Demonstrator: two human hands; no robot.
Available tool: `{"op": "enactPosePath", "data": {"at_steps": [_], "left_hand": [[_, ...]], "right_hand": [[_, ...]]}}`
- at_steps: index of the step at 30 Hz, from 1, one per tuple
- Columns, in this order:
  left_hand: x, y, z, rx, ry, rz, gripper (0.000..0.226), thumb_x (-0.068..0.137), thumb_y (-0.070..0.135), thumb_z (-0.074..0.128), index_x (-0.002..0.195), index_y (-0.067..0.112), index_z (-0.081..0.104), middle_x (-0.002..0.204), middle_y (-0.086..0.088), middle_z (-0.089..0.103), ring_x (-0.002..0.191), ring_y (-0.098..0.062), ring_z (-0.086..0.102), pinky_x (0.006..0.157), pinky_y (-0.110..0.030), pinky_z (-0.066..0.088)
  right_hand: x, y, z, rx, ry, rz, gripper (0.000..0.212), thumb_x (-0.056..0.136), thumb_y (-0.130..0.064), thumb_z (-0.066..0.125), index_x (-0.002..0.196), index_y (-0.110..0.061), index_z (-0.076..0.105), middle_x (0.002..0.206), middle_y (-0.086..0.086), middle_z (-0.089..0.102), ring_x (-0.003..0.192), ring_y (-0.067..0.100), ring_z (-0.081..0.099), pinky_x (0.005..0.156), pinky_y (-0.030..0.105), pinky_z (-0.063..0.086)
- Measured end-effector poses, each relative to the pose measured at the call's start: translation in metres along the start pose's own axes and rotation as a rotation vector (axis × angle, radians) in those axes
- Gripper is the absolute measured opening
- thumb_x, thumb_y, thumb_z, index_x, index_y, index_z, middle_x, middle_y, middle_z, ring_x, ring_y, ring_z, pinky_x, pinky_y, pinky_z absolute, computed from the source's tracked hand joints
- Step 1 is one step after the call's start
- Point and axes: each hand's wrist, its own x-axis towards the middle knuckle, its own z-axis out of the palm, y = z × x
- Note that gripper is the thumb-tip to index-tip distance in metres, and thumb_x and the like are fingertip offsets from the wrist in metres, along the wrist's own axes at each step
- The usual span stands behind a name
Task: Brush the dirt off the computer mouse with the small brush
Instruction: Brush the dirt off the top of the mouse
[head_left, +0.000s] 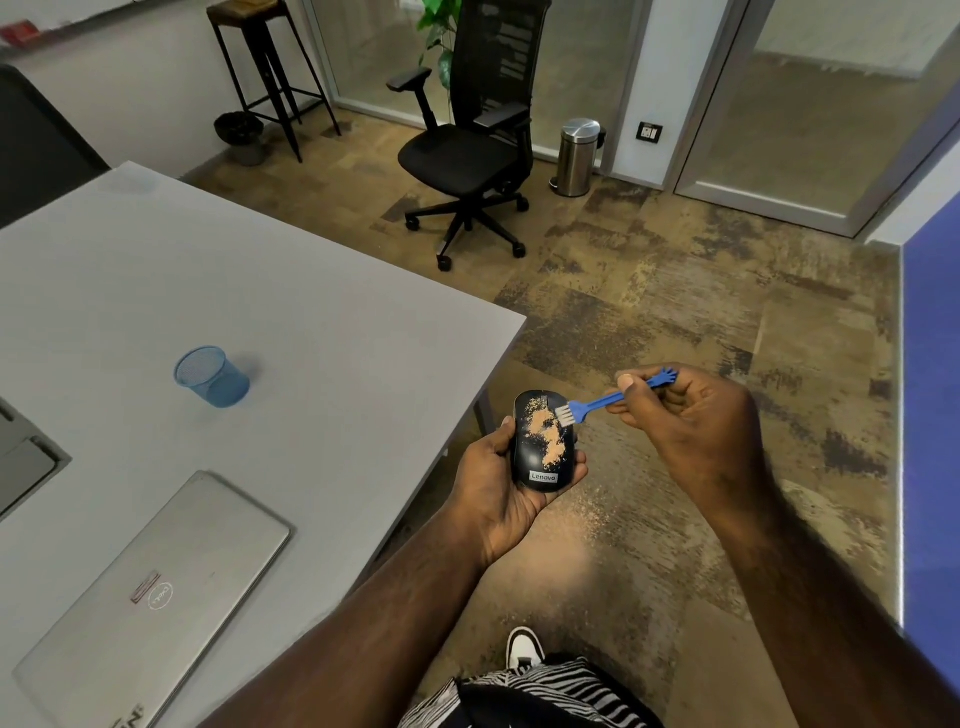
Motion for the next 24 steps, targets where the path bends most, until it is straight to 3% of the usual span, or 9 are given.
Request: {"op": "enactPosePath", "data": {"at_steps": [4, 8, 11, 18, 20, 22, 24], "left_hand": [[-0.002, -0.001, 0.000, -0.008, -0.005, -0.007, 0.057, 0.102, 0.038, 0.027, 0.119, -0.008, 0.056, 0.101, -0.028, 0.065, 0.086, -0.037, 0.063, 0.078, -0.044, 0.057], [-0.003, -0.001, 0.000, -0.007, -0.011, -0.008, 0.057, 0.102, 0.038, 0.026, 0.122, -0.008, 0.055, 0.102, -0.028, 0.064, 0.087, -0.036, 0.062, 0.077, -0.042, 0.058], [-0.004, -0.001, 0.001, -0.012, -0.016, -0.011, 0.058, 0.102, 0.038, 0.026, 0.124, -0.008, 0.054, 0.103, -0.027, 0.063, 0.086, -0.036, 0.062, 0.075, -0.042, 0.058], [-0.005, 0.000, 0.002, -0.028, -0.029, -0.015, 0.057, 0.102, 0.037, 0.027, 0.127, -0.008, 0.052, 0.106, -0.027, 0.062, 0.089, -0.035, 0.061, 0.076, -0.043, 0.058], [-0.005, 0.000, 0.001, -0.031, -0.023, -0.015, 0.057, 0.102, 0.037, 0.027, 0.127, -0.008, 0.052, 0.105, -0.027, 0.063, 0.089, -0.035, 0.062, 0.077, -0.044, 0.058], [-0.004, 0.001, 0.000, -0.040, -0.019, -0.018, 0.057, 0.102, 0.037, 0.027, 0.126, -0.008, 0.052, 0.104, -0.028, 0.063, 0.089, -0.036, 0.062, 0.078, -0.045, 0.057], [-0.004, 0.000, -0.001, -0.050, -0.021, -0.012, 0.056, 0.102, 0.037, 0.027, 0.122, -0.007, 0.055, 0.104, -0.028, 0.064, 0.089, -0.036, 0.063, 0.079, -0.046, 0.057]], "right_hand": [[0.003, 0.006, 0.001, -0.025, 0.015, 0.057, 0.012, 0.091, -0.033, 0.070, 0.086, -0.045, 0.069, 0.072, -0.002, 0.075, 0.068, 0.031, 0.076, 0.056, 0.058, 0.059], [0.002, 0.001, 0.002, 0.038, -0.001, 0.049, 0.006, 0.090, -0.032, 0.071, 0.091, -0.037, 0.073, 0.076, -0.010, 0.077, 0.068, 0.012, 0.077, 0.061, 0.045, 0.064], [0.000, -0.001, 0.006, -0.083, -0.017, 0.020, 0.006, 0.093, -0.025, 0.071, 0.095, -0.030, 0.073, 0.068, -0.008, 0.074, 0.062, 0.019, 0.075, 0.054, 0.049, 0.060], [0.001, -0.008, 0.006, -0.089, -0.012, -0.011, 0.008, 0.092, -0.026, 0.071, 0.095, -0.033, 0.071, 0.066, -0.013, 0.072, 0.059, 0.014, 0.073, 0.052, 0.045, 0.060], [0.003, -0.004, 0.005, -0.105, 0.002, 0.019, 0.009, 0.093, -0.026, 0.071, 0.096, -0.034, 0.070, 0.068, -0.010, 0.073, 0.062, 0.020, 0.074, 0.053, 0.050, 0.059], [0.005, -0.001, 0.003, -0.033, 0.022, 0.046, 0.007, 0.091, -0.033, 0.070, 0.096, -0.038, 0.070, 0.070, -0.006, 0.075, 0.065, 0.024, 0.076, 0.055, 0.053, 0.060], [0.005, 0.000, 0.002, 0.018, -0.008, 0.040, 0.009, 0.089, -0.040, 0.068, 0.097, -0.037, 0.072, 0.076, -0.011, 0.076, 0.066, 0.016, 0.077, 0.058, 0.048, 0.063]]}}
